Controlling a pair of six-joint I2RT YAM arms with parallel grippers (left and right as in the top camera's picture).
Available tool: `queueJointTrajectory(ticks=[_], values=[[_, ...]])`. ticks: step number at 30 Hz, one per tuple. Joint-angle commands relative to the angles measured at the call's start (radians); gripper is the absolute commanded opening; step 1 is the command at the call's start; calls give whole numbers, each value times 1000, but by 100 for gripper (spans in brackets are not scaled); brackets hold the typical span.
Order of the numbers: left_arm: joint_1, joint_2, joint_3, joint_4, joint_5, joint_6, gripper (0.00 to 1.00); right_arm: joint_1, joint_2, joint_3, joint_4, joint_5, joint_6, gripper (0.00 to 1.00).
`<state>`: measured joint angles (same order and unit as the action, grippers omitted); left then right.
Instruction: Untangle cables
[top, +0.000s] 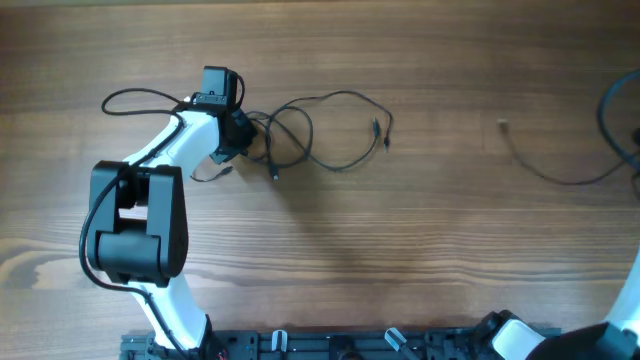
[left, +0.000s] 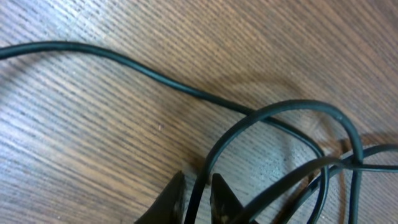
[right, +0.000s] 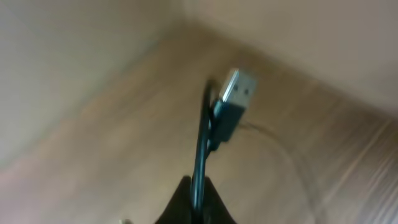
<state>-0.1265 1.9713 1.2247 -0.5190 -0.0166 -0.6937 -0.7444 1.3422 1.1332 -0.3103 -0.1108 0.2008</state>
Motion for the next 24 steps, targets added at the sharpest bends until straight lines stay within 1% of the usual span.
queueJointTrajectory(ticks=[1,2,3,4,5,6,9,10,13,16,19,22,24], values=[[-7,23,-17,-9,9,5,15,-104,51,8,137,-1,-47,4],[-7,23,-17,-9,9,4,15,-134,62,8,200,-1,-73,4],[-7,23,-17,-8,9,4,15,-154,75,8,255,-1,-128,4],[-7,23,-17,-8,9,4,15,-161,83,8,277,-1,-169,5],[-7,23,-17,-8,8,4,15,-164,92,8,283,0,-232,4],[-7,23,-17,0,8,4,15,-164,110,7,278,3,-254,4],[-7,23,-17,14,9,4,15,-164,209,7,253,3,-260,4],[-8,23,-17,14,9,4,15,-164,246,7,225,6,-286,4],[-7,23,-17,14,9,4,16,-164,357,7,137,97,-270,4],[-8,23,-17,13,9,4,15,-164,475,7,99,146,-269,4],[-10,23,-17,14,9,4,16,-165,560,7,111,233,-267,4],[-13,23,-17,14,9,4,16,-174,578,7,140,274,-245,4],[-24,23,-17,14,9,4,16,-195,579,7,160,303,-198,4]])
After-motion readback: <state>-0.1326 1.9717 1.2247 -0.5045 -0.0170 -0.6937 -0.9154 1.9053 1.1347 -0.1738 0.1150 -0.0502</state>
